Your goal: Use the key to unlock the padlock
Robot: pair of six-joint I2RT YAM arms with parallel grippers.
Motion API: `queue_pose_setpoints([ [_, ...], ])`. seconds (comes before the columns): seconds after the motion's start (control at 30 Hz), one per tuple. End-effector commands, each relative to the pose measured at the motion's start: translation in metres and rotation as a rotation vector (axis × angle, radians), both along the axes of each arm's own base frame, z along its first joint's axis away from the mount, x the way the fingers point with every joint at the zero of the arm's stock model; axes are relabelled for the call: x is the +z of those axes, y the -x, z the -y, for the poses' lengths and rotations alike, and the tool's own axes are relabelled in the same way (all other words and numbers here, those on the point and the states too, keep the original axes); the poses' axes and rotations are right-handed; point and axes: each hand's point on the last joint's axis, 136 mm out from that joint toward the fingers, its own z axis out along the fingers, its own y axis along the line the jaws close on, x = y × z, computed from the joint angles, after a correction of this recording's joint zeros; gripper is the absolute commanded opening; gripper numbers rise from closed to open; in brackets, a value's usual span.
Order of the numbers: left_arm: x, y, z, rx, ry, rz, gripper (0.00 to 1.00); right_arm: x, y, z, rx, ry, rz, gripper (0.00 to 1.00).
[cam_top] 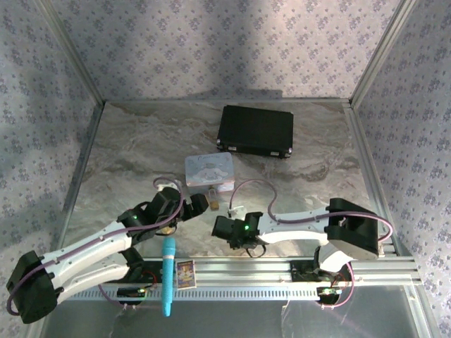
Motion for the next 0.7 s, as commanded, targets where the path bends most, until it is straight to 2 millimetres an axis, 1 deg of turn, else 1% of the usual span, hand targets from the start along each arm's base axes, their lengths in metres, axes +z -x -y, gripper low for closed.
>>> queue_pose_setpoints([
  [0.0,0.009,-0.003,0.006,-0.008,0.015,0.028,1.0,0.008,-0.001,0.002,-0.033,-0.005,0.006,0.33],
  [0.07,0.009,-0.004,0.006,-0.008,0.014,0.029,1.0,0.006,0.0,-0.005,-0.034,-0.031,0.002,0.36],
  [0.17,0.008,-0.003,0.006,-0.009,0.014,0.028,1.0,-0.001,0.005,-0.005,-0.033,-0.01,-0.011,0.37],
  [0.27,0.007,-0.003,0.006,-0.008,0.013,0.026,1.0,-0.007,0.009,-0.004,-0.032,0.009,-0.016,0.36],
  [0.5,0.004,-0.003,0.005,-0.003,0.005,0.021,1.0,-0.022,0.013,-0.002,-0.038,0.045,-0.036,0.28],
  [0.67,0.001,-0.003,0.004,0.003,-0.001,0.017,1.0,-0.022,0.014,-0.001,-0.041,0.028,-0.035,0.2],
])
